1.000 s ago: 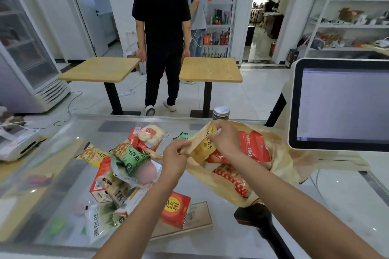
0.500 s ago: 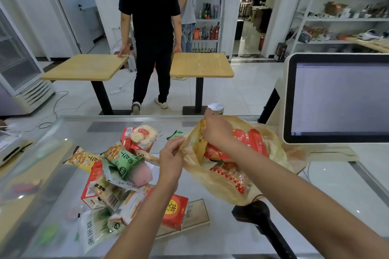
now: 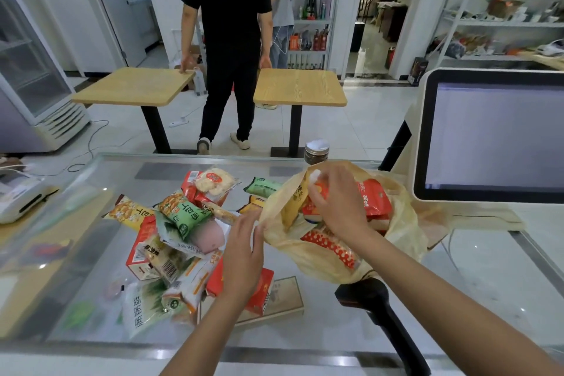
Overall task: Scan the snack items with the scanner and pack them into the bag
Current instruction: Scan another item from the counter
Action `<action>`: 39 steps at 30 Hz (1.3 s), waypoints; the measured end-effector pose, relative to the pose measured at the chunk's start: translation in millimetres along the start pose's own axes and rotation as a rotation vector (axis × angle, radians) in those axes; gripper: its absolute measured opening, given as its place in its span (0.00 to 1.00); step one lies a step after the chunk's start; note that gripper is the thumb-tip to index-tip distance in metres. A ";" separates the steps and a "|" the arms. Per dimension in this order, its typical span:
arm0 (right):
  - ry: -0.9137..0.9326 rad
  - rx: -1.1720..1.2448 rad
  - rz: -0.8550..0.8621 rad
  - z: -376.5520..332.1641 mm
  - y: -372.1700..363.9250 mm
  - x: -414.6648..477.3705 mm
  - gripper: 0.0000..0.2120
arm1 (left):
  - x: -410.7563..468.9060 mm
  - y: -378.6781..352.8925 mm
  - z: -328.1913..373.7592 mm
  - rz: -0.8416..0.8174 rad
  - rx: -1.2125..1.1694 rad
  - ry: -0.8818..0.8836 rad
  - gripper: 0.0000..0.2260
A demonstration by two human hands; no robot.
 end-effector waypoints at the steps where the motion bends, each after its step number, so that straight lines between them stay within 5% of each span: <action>1: 0.008 0.000 -0.069 2.5 6.2 -15.8 0.12 | -7.7 4.6 -3.0 0.055 0.136 -0.041 0.15; 4: -0.002 -0.130 -0.186 21.3 23.0 -69.4 0.21 | -31.3 11.7 -22.2 0.054 0.489 -0.156 0.17; 8: -0.269 -0.381 -0.328 50.4 49.7 -128.6 0.22 | -45.1 9.8 -36.5 -0.201 0.764 -0.193 0.29; 11: -0.430 -0.404 -0.477 59.6 61.6 -154.9 0.22 | -44.3 6.8 -30.5 -0.233 0.791 -0.214 0.22; 18: -0.739 0.299 -0.620 68.3 44.6 -156.1 0.22 | -57.0 1.7 -5.2 -0.326 0.781 -0.104 0.33; 22: -0.938 0.666 -0.770 63.4 44.2 -160.7 0.22 | -51.9 36.7 -13.6 -0.677 0.675 -0.048 0.42; 24: -0.935 0.679 -0.797 67.9 43.8 -162.6 0.32 | -52.1 52.9 -22.6 -0.745 0.692 -0.031 0.39; 27: -0.912 0.671 -0.783 70.7 40.1 -162.8 0.41 | -53.3 53.9 -26.5 -0.592 0.664 -0.069 0.36; 32: -0.912 0.659 -0.753 73.5 34.1 -165.2 0.43 | -46.8 45.1 -10.7 -0.658 0.623 0.038 0.30; 35: -0.920 0.663 -0.753 75.1 32.4 -166.4 0.43 | -48.4 36.8 0.7 -0.744 0.299 0.263 0.22; 39: -0.920 0.673 -0.748 77.3 29.8 -168.1 0.43 | -50.6 24.0 12.2 -0.691 0.339 0.163 0.16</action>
Point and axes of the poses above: each hand's wrist, its own x-axis towards the middle knuckle, its own y-axis out of the back of the hand, z = x × y, the point moved 1 cm from there along x, towards the middle knuckle, and after that the axes turned 1 degree about y, right-handed, at the moved point
